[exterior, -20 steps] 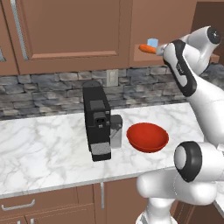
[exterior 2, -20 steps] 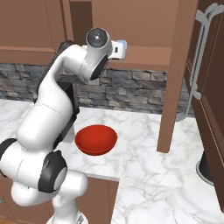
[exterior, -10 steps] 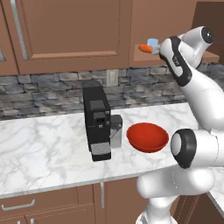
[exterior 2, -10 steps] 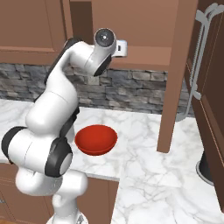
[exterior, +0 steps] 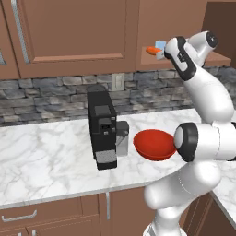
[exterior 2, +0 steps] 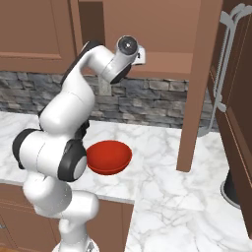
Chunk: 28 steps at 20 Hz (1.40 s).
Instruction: Pick the carrot from the cabinet and place it in the bowl. Then pick the bowl and place it in the sink. Then turn on the sink facuet.
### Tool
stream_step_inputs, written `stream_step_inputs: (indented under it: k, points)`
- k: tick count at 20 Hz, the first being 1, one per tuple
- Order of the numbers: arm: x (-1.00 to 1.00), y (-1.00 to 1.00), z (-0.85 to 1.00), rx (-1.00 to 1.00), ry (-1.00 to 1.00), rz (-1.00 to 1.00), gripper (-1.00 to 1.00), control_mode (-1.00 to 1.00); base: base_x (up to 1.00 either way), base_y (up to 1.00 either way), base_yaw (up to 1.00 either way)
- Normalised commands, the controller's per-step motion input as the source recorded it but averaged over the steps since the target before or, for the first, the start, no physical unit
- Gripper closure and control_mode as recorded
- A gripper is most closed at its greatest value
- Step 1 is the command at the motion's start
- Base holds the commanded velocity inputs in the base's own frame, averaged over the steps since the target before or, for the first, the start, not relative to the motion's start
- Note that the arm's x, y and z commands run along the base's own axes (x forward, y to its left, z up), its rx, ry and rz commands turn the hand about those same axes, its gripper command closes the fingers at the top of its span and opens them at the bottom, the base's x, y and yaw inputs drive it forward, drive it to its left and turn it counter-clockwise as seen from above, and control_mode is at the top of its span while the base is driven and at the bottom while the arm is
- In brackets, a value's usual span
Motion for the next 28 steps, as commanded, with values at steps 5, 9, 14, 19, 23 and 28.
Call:
stream_step_inputs:
  k: [5,9,14,19,23,28]
  points:
    - [0.32,0.00,-0.14,-0.01,0.00,0.06,-1.00,-1.00,0.00,0.00,0.00]
    - [0.14,0.00,-0.08,-0.01,0.00,0.04,-1.00,-1.00,0.00,0.00,0.00]
    - [0.23,0.00,-0.07,-0.01,0.00,0.01,-1.00,-1.00,0.00,0.00,0.00]
    - [0.37,0.00,-0.14,-0.02,0.00,0.00,-1.00,-1.00,0.00,0.00,0.00]
    - [0.25,0.00,-0.14,-0.01,0.00,0.00,-1.00,-1.00,0.00,0.00,0.00]
    - [0.00,0.00,-0.11,-0.01,0.00,0.00,1.00,-1.00,0.00,0.00,0.00]
